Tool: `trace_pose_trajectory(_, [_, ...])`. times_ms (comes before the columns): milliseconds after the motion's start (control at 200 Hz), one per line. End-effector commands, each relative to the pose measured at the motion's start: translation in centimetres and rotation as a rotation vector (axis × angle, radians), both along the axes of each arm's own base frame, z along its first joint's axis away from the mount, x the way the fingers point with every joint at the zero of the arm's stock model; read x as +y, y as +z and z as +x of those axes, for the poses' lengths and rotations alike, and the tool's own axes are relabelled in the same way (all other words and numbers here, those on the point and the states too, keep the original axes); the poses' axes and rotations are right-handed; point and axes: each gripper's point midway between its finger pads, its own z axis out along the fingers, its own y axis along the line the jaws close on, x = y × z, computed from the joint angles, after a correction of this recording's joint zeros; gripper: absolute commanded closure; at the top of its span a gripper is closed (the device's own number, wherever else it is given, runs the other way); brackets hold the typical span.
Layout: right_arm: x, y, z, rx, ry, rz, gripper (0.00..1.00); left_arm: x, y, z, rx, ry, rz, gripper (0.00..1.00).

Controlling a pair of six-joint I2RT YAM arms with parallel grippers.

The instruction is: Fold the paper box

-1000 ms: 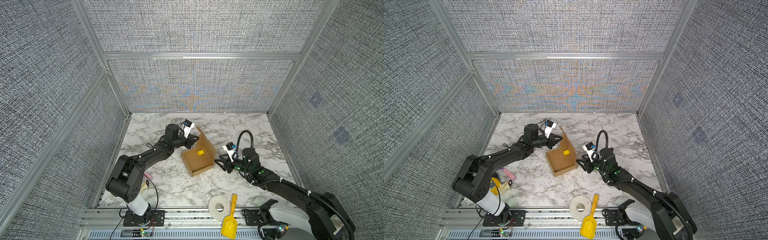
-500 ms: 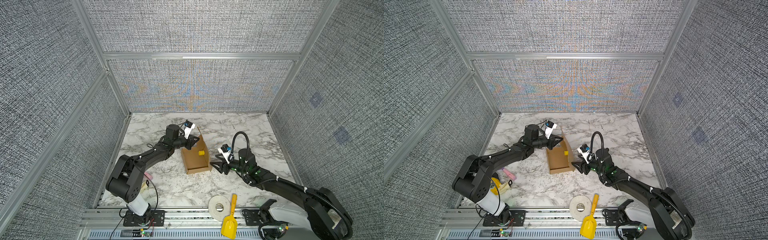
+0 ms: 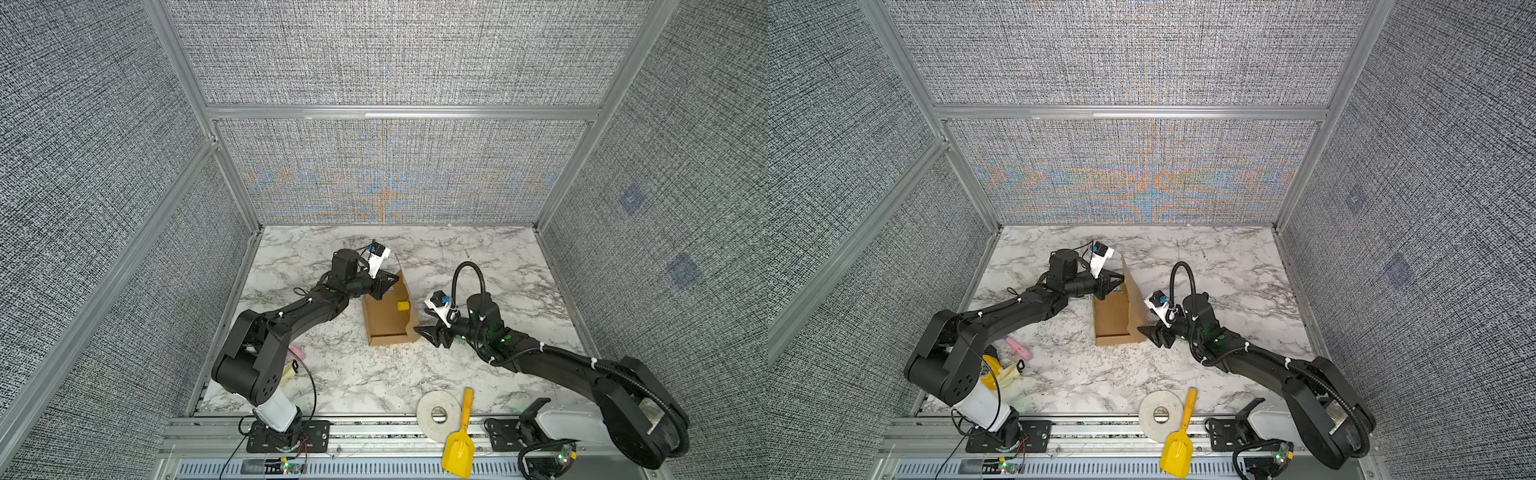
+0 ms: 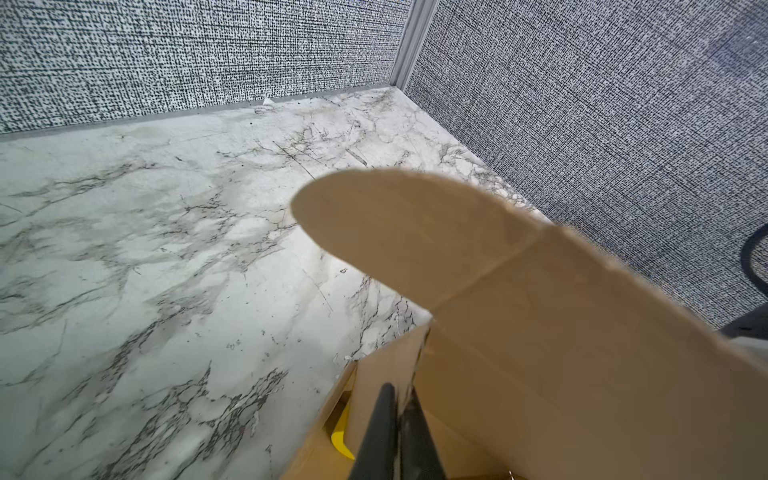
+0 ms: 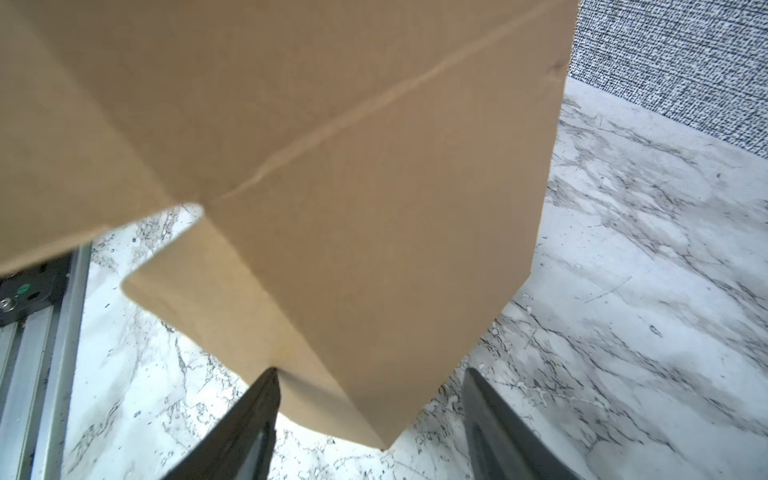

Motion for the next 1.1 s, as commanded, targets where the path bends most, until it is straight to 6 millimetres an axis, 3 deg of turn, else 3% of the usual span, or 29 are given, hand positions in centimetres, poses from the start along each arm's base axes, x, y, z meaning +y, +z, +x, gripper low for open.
trace_pose_trajectory(0, [0.7,0.9,-0.1,-0.064,0.045,0.014,0.29,0.1,-0.5,-0.3,0.022,-0.003,0.013,0.92])
trace_pose_trajectory(175, [1.8,0.4,-1.8,-0.102,0.135,-0.003,0.20,0.1,-0.4,-0.4,0.025,-0.006,0.013,0.92])
trace_pose_trajectory(521, [1.5,0.6,0.0,-0.164,0.064,-0.013,0.26,-0.5,0.9,-0.9,0.019,-0.052,-0.005,0.92])
trace_pose_trajectory(711, [2.4,1.2,-0.3,-0.134,0.116,0.013,0.26,-0.9,1.4,-1.8,-0.002,-0.102,-0.015,0.92])
trace_pose_trajectory(891, [1.7,1.5,0.5,-0.160,0.067,-0.005,0.22,-1.4,2.1,-2.7,-0.013,-0.167,-0.035,0.92])
trace_pose_trajectory(1096, [1.1,2.9,3.5,-0.176,-0.122,0.105,0.27,-1.4,1.3,-2.9,-0.003,-0.168,-0.037,0.92])
